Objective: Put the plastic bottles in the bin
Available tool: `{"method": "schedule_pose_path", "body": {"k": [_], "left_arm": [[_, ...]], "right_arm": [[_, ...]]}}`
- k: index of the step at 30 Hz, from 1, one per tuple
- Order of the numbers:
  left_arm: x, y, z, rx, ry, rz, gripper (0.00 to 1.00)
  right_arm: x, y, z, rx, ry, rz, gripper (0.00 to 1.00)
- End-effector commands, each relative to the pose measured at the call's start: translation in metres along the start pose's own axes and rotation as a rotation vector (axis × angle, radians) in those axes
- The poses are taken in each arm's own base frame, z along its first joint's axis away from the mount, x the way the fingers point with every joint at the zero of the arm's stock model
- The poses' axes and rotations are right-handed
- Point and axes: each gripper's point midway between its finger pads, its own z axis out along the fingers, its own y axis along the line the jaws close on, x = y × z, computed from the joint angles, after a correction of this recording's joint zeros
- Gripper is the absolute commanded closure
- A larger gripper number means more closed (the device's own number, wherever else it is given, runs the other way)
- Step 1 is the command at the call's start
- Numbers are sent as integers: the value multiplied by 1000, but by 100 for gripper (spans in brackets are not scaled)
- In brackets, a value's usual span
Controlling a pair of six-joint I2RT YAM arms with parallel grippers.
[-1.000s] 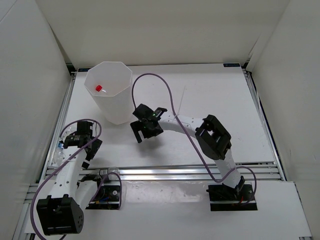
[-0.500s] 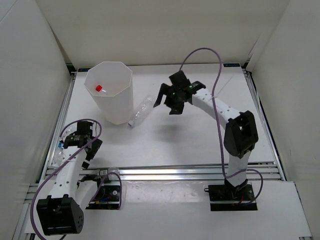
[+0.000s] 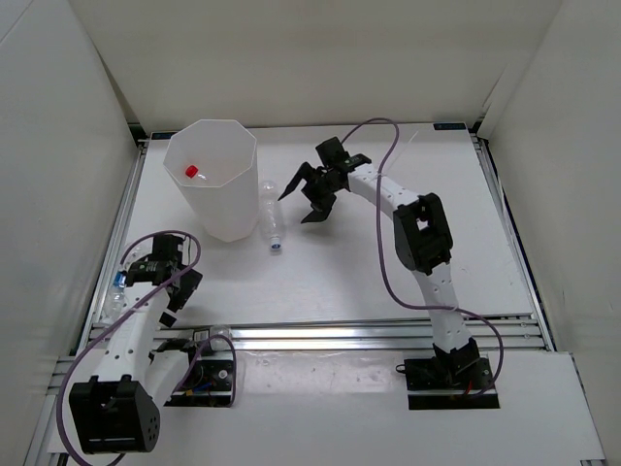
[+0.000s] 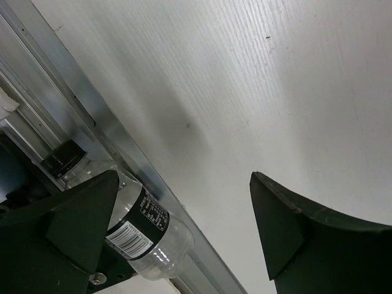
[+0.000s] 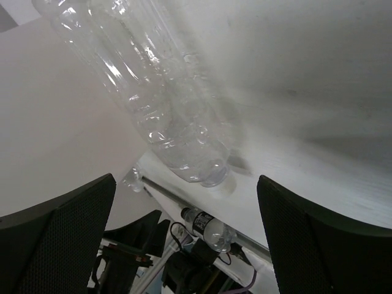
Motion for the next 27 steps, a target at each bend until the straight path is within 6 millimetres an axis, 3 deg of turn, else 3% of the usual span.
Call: {"method": "schedule_pose_path", "body": {"k": [1,3,11,22,27], "left_arm": [[1,-5,-2,21,10,18,1],[1,-5,-2,21,10,18,1],[4,-4,1,0,26,45,1],[10,-4,5,-26,54,67,1],[11,-3,6,-33,59,70,1]], "right_arm": [[2,14,10,-121,82,-5,1],[3,2,26,-111,113,-7,1],[-11,-4,56,-155,112,-168,1],[-17,0,75,-285,161,-241,1],[-11,11,80,-345,194,-265,11]]}}
